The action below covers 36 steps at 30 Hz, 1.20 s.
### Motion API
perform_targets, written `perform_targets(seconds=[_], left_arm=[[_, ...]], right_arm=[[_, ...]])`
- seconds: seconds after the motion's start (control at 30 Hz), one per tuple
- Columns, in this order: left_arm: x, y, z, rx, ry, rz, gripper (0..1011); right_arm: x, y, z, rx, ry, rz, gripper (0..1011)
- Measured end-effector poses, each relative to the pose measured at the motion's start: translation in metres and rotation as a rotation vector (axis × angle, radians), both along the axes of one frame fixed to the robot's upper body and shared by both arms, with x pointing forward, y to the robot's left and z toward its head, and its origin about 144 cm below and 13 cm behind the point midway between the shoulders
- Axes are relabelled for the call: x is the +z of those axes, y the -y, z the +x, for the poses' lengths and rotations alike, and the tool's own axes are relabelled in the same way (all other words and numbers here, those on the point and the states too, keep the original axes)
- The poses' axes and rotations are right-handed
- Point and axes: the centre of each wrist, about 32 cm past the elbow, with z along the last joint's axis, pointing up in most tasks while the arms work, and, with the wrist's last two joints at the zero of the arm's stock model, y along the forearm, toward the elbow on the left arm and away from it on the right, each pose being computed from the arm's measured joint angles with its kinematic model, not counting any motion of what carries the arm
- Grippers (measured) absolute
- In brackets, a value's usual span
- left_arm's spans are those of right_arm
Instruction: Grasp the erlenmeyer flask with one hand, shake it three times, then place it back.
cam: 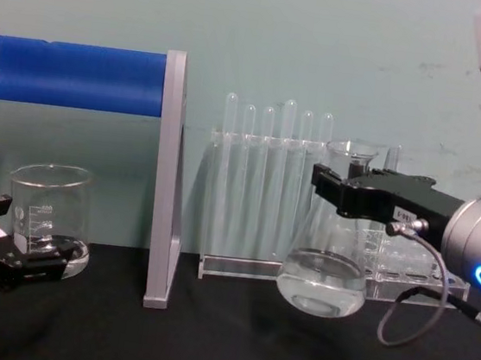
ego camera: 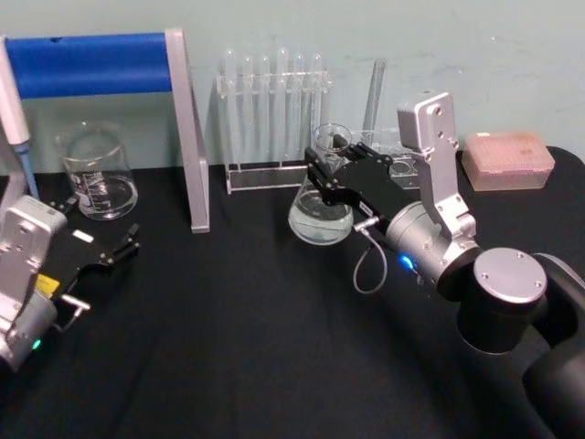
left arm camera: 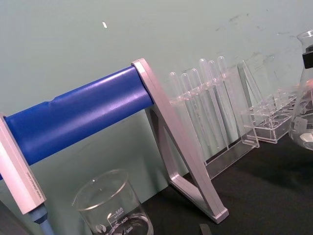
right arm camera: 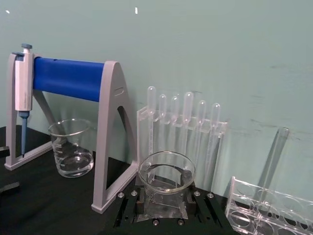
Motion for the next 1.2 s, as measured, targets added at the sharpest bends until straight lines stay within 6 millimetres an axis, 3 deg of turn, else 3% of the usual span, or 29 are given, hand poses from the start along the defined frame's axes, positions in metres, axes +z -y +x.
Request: perform_targets(seconds=[0.33,0.9,1.2], left_arm=[[0.000,0.000,0.000,0.000,0.000,0.000,1001],[0.000,0.000,0.000,0.000,0.000,0.000,1001],[0.000,0.000,0.000,0.000,0.000,0.000,1001]], right_arm=[[0.002,-0.004,-0.007,0.096,-0.004,0.018,449],[0.007,-0.002,-0.028,0.700,0.019,-0.055,449],[0.010,0.000,-0.032,0.861,0.021,-0.073,449]])
